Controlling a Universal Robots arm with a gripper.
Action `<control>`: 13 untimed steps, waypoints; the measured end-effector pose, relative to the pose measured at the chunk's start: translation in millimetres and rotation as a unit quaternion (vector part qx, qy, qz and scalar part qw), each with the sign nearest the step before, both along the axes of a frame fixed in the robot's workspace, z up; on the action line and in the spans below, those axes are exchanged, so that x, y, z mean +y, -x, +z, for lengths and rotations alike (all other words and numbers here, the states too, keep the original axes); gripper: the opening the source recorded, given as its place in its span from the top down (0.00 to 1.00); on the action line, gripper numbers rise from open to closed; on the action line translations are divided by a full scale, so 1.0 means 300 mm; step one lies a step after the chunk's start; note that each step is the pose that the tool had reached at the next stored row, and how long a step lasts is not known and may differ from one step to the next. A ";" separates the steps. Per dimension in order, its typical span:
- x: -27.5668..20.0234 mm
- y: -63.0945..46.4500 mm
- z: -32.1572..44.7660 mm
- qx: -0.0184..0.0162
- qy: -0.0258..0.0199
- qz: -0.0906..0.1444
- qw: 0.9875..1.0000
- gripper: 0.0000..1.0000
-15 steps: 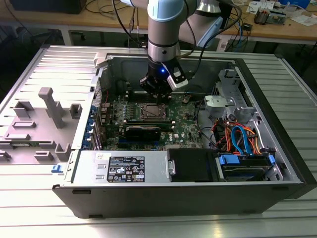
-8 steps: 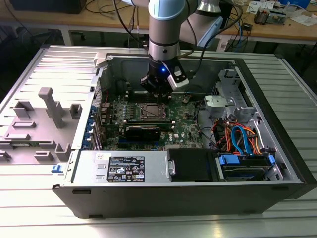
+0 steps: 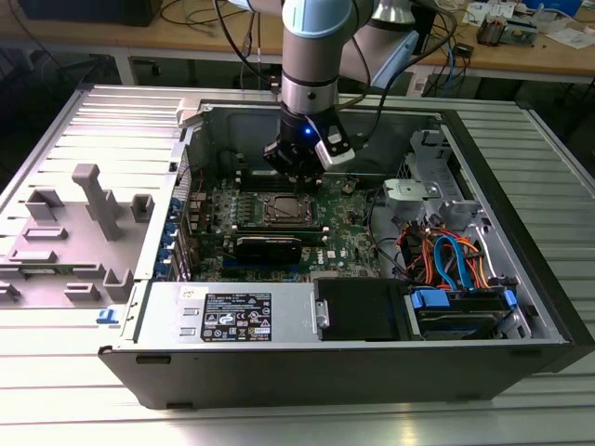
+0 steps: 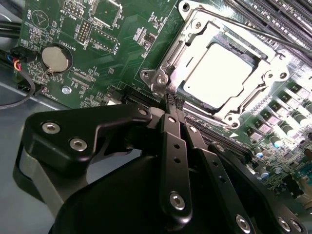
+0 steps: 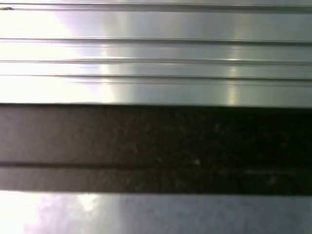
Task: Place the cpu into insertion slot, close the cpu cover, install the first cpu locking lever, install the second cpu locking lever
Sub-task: 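Install the first cpu locking lever, then install the second cpu locking lever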
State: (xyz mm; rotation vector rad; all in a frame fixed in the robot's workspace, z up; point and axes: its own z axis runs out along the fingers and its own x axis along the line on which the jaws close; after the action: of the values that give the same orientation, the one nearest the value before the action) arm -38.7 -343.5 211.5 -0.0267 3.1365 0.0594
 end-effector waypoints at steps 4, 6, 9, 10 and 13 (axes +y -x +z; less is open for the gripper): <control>-0.008 0.000 0.000 0.000 0.000 0.000 1.000 0.89; -0.009 0.000 0.000 0.000 0.000 0.000 1.000 0.89; -0.017 0.000 0.000 0.000 0.000 0.000 1.000 0.89; -0.018 0.000 0.000 0.000 0.000 0.000 1.000 0.89; -0.018 0.000 0.000 0.000 0.000 0.000 1.000 0.89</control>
State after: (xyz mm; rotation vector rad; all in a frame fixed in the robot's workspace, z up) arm -38.7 -349.0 211.5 -0.0266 3.1364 0.0586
